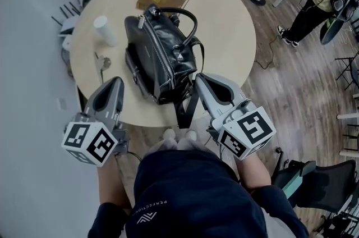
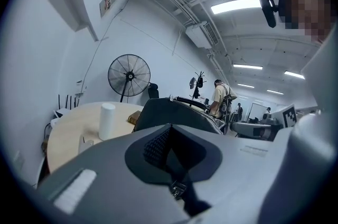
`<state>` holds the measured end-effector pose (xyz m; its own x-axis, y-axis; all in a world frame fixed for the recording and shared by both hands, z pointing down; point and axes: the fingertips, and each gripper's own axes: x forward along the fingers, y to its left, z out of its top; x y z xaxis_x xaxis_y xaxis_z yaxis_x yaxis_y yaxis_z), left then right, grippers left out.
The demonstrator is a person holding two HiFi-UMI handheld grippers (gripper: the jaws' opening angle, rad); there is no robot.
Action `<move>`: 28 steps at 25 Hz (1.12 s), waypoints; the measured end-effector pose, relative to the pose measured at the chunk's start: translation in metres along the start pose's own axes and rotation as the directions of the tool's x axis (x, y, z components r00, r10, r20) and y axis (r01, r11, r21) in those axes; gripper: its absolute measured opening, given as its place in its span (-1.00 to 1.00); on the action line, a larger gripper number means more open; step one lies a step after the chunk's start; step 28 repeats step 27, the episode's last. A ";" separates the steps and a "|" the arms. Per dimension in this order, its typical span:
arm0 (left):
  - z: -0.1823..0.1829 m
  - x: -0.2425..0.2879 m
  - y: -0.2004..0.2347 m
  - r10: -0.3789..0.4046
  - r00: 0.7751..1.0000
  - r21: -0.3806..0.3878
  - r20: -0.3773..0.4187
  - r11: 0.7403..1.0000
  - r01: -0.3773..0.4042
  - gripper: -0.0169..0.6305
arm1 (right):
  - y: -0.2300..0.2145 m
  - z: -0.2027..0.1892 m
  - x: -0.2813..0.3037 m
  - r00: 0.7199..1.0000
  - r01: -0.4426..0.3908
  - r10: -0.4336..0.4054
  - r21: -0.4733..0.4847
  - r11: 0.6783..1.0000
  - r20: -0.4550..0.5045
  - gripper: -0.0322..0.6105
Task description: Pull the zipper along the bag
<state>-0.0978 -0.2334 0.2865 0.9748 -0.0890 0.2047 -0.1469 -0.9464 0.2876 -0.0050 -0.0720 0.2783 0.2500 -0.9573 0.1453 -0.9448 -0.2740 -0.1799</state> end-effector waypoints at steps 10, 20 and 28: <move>-0.004 0.001 -0.006 -0.016 1.000 -0.035 -0.019 0.999 0.015 -0.90 | -0.003 0.001 -0.001 1.000 0.007 -0.008 -0.009 1.000 -0.008 -0.89; -0.009 0.007 -0.015 -0.046 0.999 -0.047 -0.029 0.998 0.044 -0.90 | -0.009 0.001 -0.004 1.000 0.007 -0.007 0.003 1.000 -0.007 -0.89; -0.015 0.010 -0.019 -0.049 0.998 -0.039 -0.039 0.998 0.047 -0.90 | -0.012 -0.002 -0.004 1.000 -0.003 0.002 -0.004 1.000 -0.017 -0.89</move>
